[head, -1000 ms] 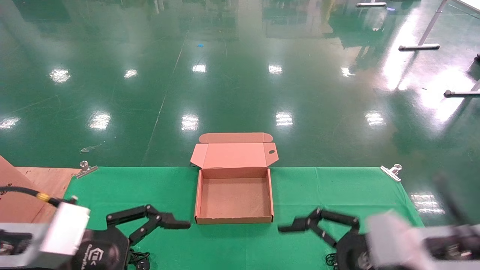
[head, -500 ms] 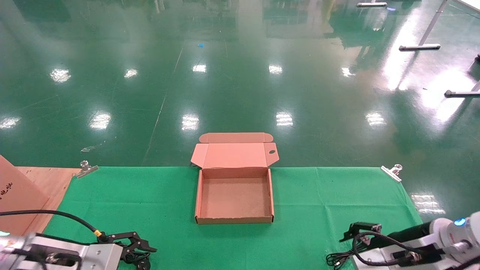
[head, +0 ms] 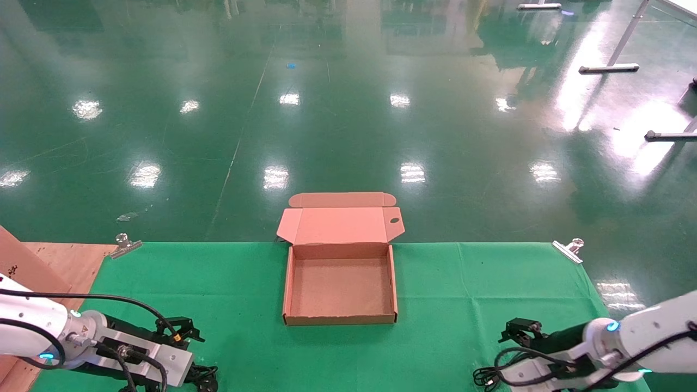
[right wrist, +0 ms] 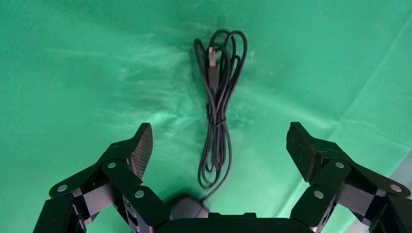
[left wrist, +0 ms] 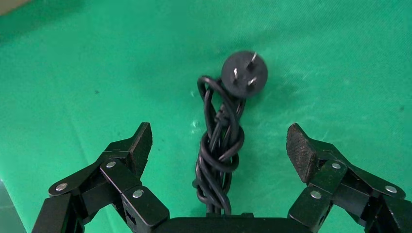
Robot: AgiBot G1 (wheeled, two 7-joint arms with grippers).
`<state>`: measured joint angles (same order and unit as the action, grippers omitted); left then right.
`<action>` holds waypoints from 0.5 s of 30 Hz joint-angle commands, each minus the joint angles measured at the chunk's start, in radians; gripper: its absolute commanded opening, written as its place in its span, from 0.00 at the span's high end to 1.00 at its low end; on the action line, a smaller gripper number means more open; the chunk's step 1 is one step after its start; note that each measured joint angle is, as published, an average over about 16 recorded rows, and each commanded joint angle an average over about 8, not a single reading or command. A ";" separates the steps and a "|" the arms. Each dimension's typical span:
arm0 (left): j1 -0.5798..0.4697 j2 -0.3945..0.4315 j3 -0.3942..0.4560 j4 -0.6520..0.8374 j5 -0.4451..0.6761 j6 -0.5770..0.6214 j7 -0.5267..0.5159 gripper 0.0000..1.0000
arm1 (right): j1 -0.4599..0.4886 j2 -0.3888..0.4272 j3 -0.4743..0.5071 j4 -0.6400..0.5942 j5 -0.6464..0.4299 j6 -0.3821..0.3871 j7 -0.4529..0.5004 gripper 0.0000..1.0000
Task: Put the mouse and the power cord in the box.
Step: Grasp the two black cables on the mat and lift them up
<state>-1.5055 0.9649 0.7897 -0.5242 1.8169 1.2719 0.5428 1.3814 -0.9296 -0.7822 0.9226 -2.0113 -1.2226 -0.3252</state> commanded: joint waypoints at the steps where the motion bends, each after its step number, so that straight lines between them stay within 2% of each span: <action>1: -0.009 0.016 0.003 0.044 0.008 -0.017 0.021 0.00 | 0.004 -0.028 -0.009 -0.068 -0.013 0.024 -0.034 0.00; 15: -0.059 0.072 -0.006 0.290 -0.011 -0.028 0.159 0.00 | 0.086 -0.158 0.002 -0.420 0.021 0.119 -0.234 0.00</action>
<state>-1.5637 1.0347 0.7834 -0.2385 1.8063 1.2421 0.6989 1.4634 -1.0857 -0.7819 0.5073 -1.9928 -1.1058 -0.5583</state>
